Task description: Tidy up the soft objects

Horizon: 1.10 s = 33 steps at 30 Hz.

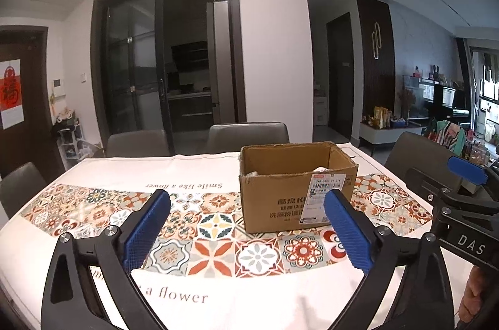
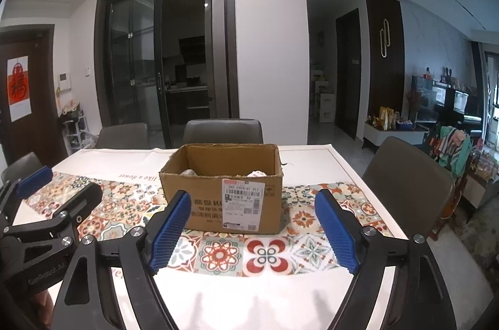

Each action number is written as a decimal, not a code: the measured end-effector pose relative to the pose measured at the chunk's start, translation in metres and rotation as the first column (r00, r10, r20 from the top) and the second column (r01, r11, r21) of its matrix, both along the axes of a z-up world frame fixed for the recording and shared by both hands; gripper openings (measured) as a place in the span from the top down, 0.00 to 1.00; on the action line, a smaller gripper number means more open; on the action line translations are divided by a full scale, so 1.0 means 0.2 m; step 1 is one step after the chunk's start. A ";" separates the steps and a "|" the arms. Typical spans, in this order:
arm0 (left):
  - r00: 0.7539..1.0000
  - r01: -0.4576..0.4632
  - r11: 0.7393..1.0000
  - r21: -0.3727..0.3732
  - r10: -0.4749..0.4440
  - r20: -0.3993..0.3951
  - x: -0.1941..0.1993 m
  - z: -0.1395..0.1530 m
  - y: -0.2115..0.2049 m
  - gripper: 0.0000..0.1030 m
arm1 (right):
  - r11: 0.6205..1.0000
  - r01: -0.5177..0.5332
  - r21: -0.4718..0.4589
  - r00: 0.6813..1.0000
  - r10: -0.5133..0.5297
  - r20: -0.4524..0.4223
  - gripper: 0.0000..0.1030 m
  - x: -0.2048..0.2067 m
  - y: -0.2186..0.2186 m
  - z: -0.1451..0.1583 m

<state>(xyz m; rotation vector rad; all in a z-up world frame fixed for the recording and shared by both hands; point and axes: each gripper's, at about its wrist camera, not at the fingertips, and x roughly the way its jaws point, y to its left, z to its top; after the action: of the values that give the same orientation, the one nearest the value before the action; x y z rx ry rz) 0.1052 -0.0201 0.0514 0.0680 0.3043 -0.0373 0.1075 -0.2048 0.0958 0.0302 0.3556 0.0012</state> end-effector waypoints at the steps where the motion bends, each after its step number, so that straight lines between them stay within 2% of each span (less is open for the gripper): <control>1: 1.000 -0.003 1.000 -0.002 0.003 -0.001 -0.02 0.00 0.01 0.01 | 1.000 0.000 -0.001 1.000 0.000 0.001 0.19 -0.02 0.00 0.00; 14: 0.999 -0.031 0.999 0.017 0.030 0.031 -0.20 -0.03 0.03 0.00 | 1.000 0.005 0.021 1.000 -0.005 -0.010 0.17 -0.13 0.02 -0.04; 33: 0.999 -0.029 1.000 0.005 0.029 0.028 -0.23 -0.02 0.03 0.00 | 1.000 0.008 0.017 1.000 -0.007 -0.005 0.17 -0.16 0.02 -0.05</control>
<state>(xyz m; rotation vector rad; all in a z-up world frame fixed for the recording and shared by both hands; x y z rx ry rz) 0.0600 -0.0138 0.0468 0.0696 0.2776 -0.0068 0.0750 -0.2004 0.0862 0.0488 0.3608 -0.0032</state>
